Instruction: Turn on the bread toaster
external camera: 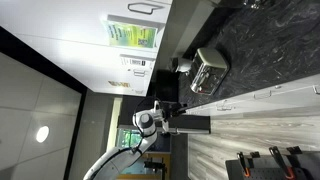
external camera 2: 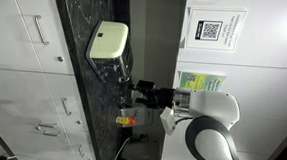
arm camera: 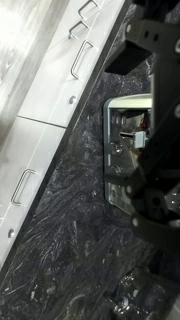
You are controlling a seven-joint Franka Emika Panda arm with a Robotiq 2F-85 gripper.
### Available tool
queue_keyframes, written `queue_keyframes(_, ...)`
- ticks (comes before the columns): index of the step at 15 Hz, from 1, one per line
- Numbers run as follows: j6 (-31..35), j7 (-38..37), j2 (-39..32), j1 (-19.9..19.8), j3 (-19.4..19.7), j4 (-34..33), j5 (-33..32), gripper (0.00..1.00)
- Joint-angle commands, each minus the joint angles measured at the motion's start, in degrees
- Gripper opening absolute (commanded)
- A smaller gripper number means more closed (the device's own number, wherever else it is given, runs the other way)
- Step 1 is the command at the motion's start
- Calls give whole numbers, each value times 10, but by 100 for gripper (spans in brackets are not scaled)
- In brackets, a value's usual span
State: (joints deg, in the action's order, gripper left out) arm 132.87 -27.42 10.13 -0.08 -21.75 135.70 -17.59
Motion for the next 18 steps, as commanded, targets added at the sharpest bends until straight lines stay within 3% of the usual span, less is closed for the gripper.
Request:
queue_keyframes(1, -2, -4, -2, 27, 27, -1, -6, 100)
queue_keyframes(6, 0, 4, -1, 26, 28, -3, -8, 100)
queue_keyframes(10, 12, 78, -5, 32, 73, -19, 7, 100)
queue_keyframes(14, 26, 217, -22, 37, 122, -49, 43, 100)
queue_keyframes(18, 50, 380, -49, 51, 152, -76, 123, 100)
